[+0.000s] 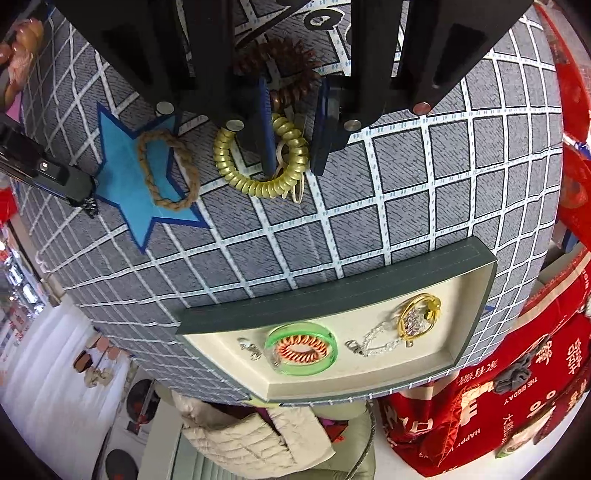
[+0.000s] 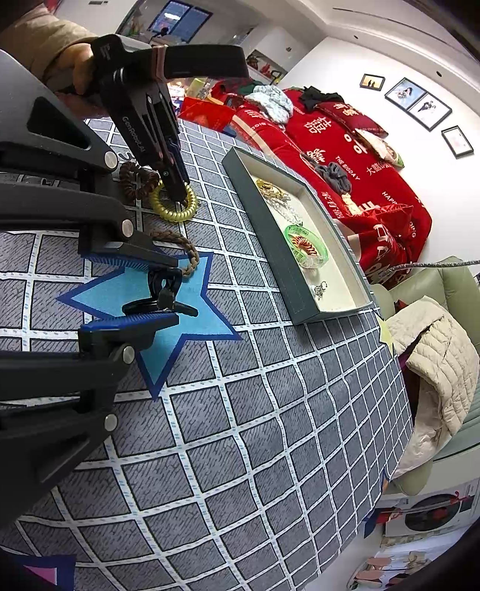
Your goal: Organize jewelry
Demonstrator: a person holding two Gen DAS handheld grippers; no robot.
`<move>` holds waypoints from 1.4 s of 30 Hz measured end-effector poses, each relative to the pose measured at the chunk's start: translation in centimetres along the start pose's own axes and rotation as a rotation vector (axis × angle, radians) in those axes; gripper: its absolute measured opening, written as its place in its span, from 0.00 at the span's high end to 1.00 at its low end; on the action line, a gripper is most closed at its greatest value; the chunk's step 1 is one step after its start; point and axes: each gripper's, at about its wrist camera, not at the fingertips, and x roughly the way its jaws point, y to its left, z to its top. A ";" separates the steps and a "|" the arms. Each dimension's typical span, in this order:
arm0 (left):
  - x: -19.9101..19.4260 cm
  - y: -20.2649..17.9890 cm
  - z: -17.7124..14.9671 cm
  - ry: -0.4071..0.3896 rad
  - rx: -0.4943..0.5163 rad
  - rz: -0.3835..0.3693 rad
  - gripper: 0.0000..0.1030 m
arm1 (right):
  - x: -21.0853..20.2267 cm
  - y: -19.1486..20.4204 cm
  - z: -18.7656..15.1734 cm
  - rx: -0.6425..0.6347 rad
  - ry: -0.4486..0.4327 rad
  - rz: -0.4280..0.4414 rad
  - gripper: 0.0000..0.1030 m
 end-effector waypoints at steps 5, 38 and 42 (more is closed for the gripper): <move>-1.1 0.7 0.0 -0.029 -0.029 -0.025 0.61 | 0.0 0.2 0.1 -0.003 0.001 -0.005 0.76; -3.0 8.2 -2.3 -0.084 -0.138 0.132 0.00 | 1.1 2.1 0.4 -0.029 0.019 0.006 0.76; -3.1 8.5 -2.9 -0.102 -0.136 0.153 0.00 | 1.2 2.1 0.2 -0.030 0.023 0.006 0.76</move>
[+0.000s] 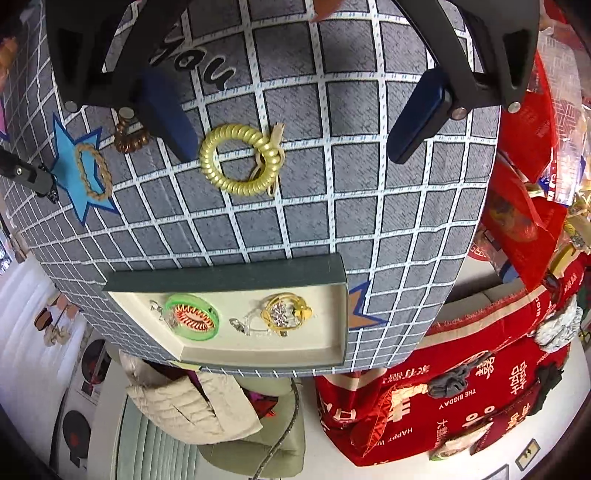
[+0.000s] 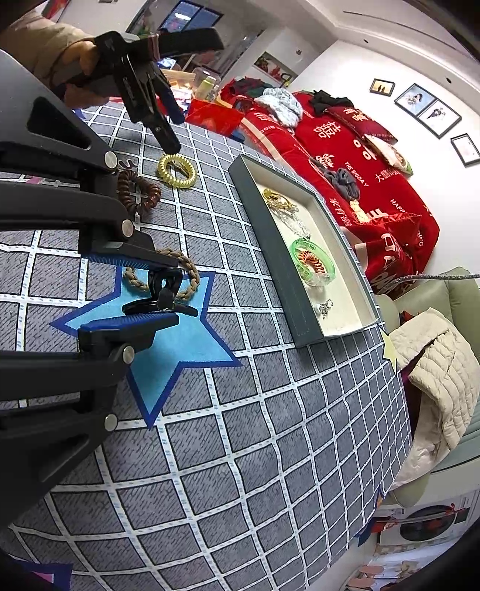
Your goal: Organize jewelry
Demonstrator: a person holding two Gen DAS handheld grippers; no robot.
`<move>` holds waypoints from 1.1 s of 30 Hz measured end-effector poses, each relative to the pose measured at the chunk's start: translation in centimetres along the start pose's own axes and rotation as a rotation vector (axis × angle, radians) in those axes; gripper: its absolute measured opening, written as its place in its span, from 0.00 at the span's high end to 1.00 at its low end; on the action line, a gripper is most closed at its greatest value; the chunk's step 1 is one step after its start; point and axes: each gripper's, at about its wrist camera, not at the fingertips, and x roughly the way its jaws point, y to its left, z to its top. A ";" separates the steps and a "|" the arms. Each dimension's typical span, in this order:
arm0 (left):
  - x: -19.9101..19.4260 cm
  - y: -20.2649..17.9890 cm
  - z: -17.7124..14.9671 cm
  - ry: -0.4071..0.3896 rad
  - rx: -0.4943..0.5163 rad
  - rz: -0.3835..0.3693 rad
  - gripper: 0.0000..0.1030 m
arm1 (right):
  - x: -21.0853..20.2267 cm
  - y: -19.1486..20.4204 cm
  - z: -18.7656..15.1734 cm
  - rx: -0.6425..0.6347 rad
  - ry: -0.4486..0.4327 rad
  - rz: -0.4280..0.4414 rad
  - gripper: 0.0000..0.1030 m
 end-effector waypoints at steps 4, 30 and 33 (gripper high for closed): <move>0.6 -0.4 -0.4 0.001 0.015 0.048 0.00 | 0.2 0.1 -0.1 0.005 0.006 0.006 0.76; -0.4 -9.3 -1.7 0.052 0.268 -0.166 0.28 | -0.2 -0.5 -0.4 0.016 -0.002 0.007 0.76; -0.7 -9.6 -2.2 0.051 0.296 -0.161 0.29 | -0.3 -0.5 -0.4 0.016 -0.003 0.008 0.76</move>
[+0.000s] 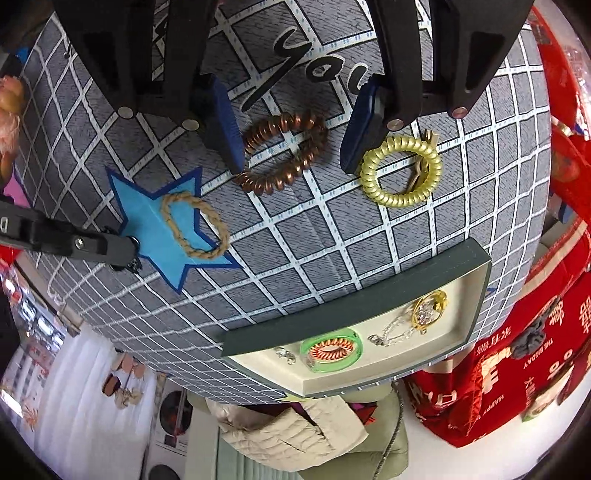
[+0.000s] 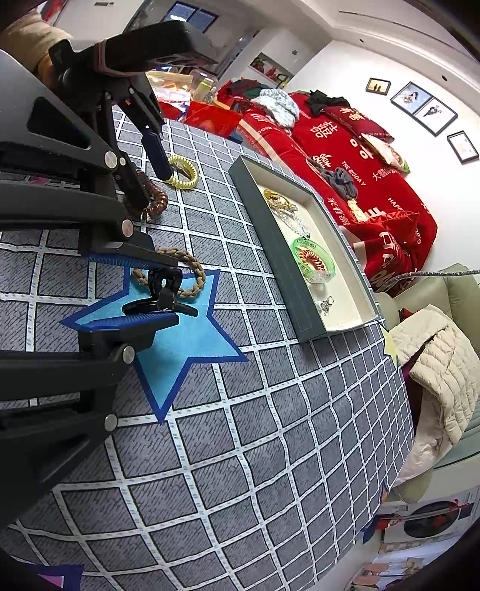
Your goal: Organize jewelry
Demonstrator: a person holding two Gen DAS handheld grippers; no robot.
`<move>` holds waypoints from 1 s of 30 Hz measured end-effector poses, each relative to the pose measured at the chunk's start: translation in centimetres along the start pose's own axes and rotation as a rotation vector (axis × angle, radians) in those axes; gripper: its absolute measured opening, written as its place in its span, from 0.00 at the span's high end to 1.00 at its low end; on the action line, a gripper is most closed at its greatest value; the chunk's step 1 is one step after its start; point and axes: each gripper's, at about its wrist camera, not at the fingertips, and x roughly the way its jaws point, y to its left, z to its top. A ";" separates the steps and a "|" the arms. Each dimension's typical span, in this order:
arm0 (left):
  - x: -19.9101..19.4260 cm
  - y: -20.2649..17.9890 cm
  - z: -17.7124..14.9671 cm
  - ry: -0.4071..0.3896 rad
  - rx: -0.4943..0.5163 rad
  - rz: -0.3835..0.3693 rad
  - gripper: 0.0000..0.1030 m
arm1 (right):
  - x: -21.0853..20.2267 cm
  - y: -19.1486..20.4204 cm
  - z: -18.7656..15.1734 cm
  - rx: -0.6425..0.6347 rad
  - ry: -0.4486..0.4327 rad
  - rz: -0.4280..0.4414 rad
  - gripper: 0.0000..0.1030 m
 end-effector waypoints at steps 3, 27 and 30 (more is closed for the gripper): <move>0.3 -1.1 -0.5 0.018 0.048 -0.013 0.49 | 0.1 0.1 0.0 0.001 0.004 0.003 0.76; -1.9 6.2 7.2 -0.139 -0.191 -0.022 0.70 | 0.7 3.3 7.0 -0.112 -0.024 -0.006 0.76; -1.2 7.9 9.2 -0.160 -0.228 0.006 0.70 | 1.7 4.2 9.6 -0.144 -0.025 -0.016 0.76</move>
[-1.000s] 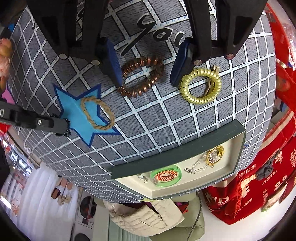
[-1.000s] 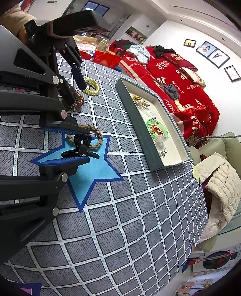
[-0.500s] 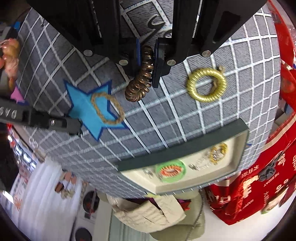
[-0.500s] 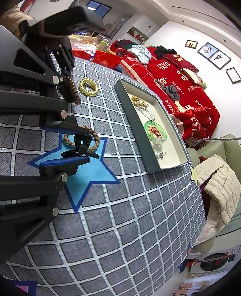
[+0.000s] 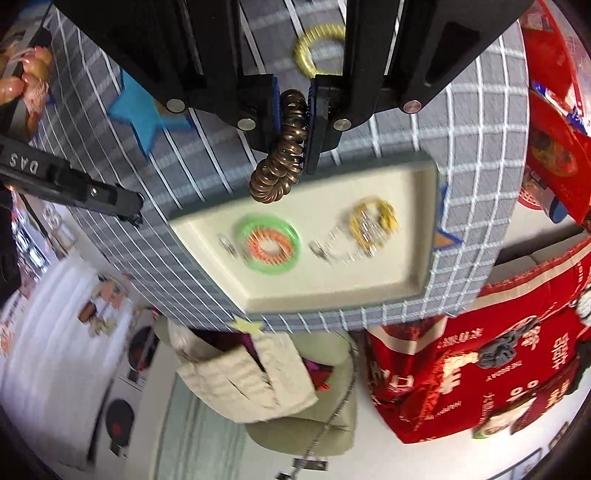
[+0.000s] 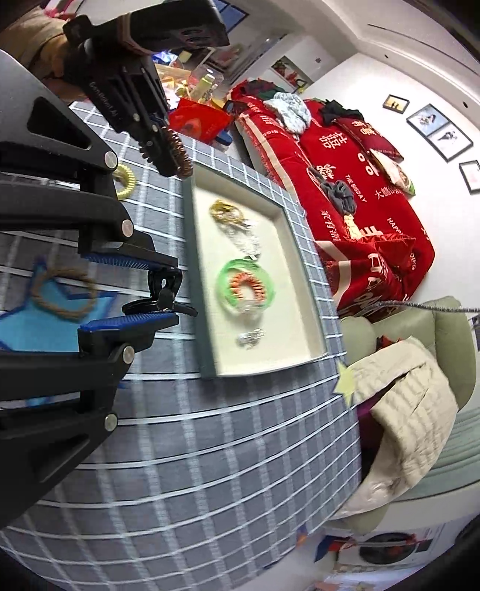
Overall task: Organize jewelry
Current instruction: 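Carry the brown coil tie and black clip into the tray and open both tools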
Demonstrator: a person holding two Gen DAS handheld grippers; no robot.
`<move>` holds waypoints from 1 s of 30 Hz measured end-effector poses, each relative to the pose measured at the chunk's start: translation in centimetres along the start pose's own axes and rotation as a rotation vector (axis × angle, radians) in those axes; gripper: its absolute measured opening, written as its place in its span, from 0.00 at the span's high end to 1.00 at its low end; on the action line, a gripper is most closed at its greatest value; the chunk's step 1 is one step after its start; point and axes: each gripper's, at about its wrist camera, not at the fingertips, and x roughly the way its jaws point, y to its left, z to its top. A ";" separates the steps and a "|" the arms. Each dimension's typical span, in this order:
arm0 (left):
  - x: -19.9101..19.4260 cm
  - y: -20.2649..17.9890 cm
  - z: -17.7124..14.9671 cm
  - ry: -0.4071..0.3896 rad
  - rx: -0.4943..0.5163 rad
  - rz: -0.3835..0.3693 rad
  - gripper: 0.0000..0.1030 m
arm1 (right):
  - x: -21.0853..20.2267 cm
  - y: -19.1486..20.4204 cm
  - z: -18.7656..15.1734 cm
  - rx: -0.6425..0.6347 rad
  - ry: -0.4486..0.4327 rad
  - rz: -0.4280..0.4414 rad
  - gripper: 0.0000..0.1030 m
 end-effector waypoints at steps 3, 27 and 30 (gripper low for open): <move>1.4 1.1 1.9 -0.007 -0.039 0.017 0.70 | 1.5 0.5 2.4 -0.044 0.001 -0.026 0.76; 11.6 3.3 4.3 0.084 -0.070 0.123 0.70 | 13.3 -2.1 6.9 -0.074 0.125 -0.149 0.76; 11.9 3.0 4.2 0.087 -0.058 0.139 0.70 | 13.3 -2.1 6.9 -0.071 0.124 -0.148 0.75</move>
